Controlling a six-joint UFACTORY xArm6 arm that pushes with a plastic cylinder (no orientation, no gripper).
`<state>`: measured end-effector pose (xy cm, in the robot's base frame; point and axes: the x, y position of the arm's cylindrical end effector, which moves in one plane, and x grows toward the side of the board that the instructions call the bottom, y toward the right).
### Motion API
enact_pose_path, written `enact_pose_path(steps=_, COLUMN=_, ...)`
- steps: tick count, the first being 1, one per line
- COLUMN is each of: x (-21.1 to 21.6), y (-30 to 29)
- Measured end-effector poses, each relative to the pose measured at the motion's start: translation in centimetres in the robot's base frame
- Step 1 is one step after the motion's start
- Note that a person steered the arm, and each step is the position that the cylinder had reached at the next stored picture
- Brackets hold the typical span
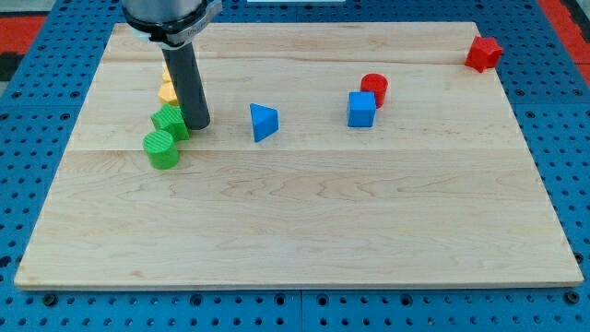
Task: Move triangle closer to blue cube
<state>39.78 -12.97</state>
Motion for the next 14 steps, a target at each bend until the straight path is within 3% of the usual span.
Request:
enact_pose_path(steps=2, x=0.0, y=0.4)
enact_pose_path(steps=5, x=-1.1, y=10.8)
enact_pose_path(steps=7, x=-3.6, y=13.0)
enact_pose_path(steps=11, x=-1.3, y=12.7)
enact_pose_path(steps=14, x=0.4, y=18.0)
